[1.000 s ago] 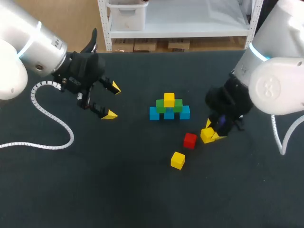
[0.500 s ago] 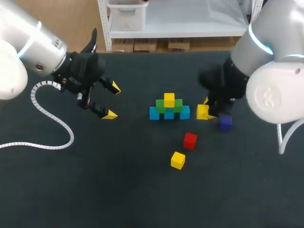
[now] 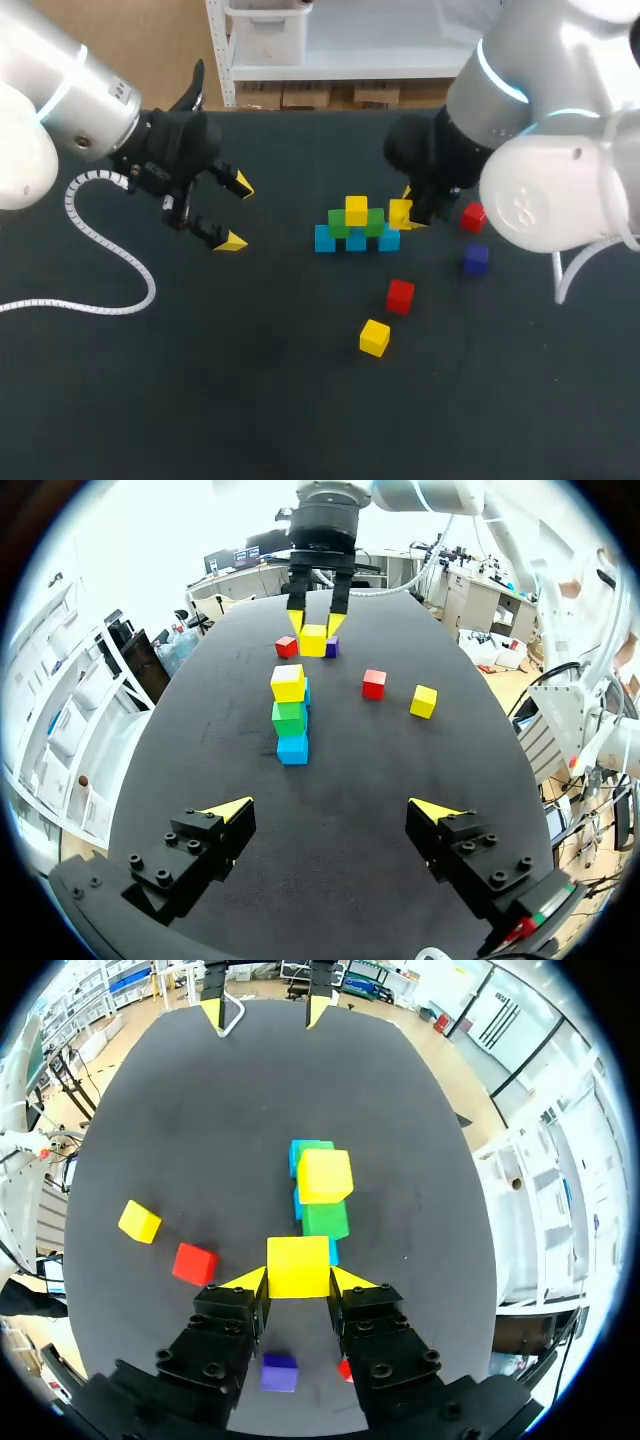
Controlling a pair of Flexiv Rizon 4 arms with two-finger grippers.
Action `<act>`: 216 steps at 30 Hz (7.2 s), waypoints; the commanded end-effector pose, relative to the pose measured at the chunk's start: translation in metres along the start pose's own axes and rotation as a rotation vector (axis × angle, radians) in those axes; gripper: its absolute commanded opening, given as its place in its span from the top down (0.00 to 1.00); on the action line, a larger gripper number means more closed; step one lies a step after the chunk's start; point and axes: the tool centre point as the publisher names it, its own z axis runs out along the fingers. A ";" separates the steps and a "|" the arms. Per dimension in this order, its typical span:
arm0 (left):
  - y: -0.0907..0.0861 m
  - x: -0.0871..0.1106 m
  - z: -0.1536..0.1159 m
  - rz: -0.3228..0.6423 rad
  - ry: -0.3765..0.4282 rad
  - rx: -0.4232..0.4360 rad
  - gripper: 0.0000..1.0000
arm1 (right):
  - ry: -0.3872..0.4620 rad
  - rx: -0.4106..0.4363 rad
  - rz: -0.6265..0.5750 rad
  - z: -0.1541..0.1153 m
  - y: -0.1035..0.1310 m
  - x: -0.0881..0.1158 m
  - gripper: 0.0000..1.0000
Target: Place the blue cubes, place green cubes on the blue cubes, place the yellow cubes on the green cubes, then place the red cubes on the yellow cubes, and place purple cube on the red cubes.
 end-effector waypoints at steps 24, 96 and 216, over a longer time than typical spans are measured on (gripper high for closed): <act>0.001 0.001 0.000 0.003 -0.002 0.001 0.00 | 0.011 -0.018 -0.010 0.018 -0.017 -0.019 1.00; 0.001 0.001 0.000 0.003 -0.002 0.001 0.00 | 0.002 -0.040 -0.010 0.032 -0.024 -0.021 0.79; -0.086 -0.052 0.061 0.391 0.116 0.243 0.00 | -0.636 -0.127 -0.017 -0.062 0.022 0.154 0.00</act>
